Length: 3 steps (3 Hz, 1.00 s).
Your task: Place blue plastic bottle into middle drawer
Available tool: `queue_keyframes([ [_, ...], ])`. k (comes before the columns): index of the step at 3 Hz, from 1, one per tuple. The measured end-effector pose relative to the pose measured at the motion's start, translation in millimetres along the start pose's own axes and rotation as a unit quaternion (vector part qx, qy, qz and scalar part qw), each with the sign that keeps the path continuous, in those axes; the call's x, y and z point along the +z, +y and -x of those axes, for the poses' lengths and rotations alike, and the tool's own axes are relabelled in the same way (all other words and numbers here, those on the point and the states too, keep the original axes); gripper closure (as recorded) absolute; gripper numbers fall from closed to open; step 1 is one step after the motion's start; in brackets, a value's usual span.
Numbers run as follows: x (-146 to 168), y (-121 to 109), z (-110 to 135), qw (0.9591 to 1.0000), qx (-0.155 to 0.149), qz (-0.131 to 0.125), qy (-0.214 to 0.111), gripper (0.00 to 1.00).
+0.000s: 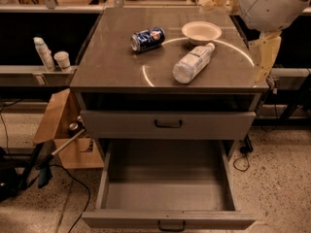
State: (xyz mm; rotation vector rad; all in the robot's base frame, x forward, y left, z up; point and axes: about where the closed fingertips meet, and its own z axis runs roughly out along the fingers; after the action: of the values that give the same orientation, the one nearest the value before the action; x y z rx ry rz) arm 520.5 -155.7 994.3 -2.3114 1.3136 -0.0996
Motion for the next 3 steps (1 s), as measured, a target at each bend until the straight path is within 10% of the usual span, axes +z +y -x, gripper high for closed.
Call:
queue_keyframes([
  [3, 8.7, -29.5, -11.4, 0.9998, -0.008, -0.004, -0.019, 0.0],
])
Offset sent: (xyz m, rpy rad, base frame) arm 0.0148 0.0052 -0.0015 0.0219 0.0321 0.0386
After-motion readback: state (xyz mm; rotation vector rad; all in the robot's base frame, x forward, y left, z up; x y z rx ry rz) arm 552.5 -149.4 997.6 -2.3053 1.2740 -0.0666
